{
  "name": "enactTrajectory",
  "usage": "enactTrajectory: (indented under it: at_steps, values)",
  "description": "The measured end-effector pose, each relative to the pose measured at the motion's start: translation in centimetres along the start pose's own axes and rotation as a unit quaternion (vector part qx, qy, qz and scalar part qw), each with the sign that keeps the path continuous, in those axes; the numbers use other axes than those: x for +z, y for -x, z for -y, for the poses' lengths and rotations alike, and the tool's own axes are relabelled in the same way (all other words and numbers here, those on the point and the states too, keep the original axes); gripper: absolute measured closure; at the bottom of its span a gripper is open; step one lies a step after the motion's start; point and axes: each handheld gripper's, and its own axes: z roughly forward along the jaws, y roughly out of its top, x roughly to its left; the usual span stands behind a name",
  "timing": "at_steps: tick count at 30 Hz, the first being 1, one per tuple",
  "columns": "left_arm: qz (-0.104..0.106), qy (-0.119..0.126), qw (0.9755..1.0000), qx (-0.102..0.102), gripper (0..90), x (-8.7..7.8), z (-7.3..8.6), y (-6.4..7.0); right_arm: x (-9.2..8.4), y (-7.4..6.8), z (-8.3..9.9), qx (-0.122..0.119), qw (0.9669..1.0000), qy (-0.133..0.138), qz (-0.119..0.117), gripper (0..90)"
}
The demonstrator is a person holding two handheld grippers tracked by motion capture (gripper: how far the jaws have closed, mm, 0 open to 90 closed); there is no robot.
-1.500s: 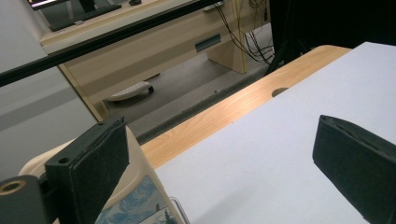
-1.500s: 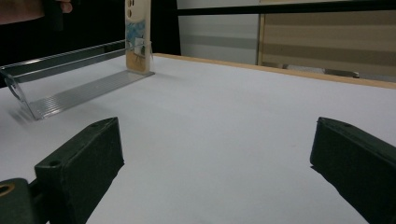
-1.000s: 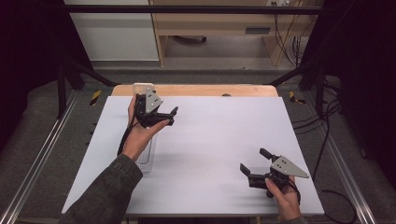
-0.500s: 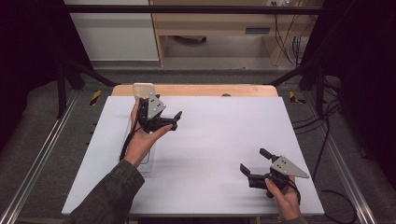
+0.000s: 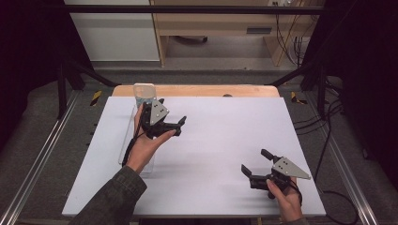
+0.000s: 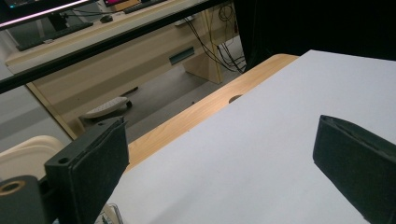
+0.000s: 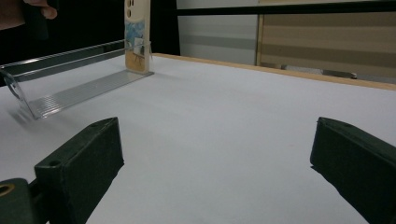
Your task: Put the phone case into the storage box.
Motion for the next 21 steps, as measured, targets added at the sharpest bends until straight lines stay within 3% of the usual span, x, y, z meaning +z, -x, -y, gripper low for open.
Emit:
enactTrajectory:
  at_steps: [21]
  values:
    - [0.010, 0.011, 0.9999, 0.001, 2.8, -1.5, 0.0, 1.5, 0.0, -0.1, -0.1, -0.002, 1.0000, 0.002, -0.003, 2.4]
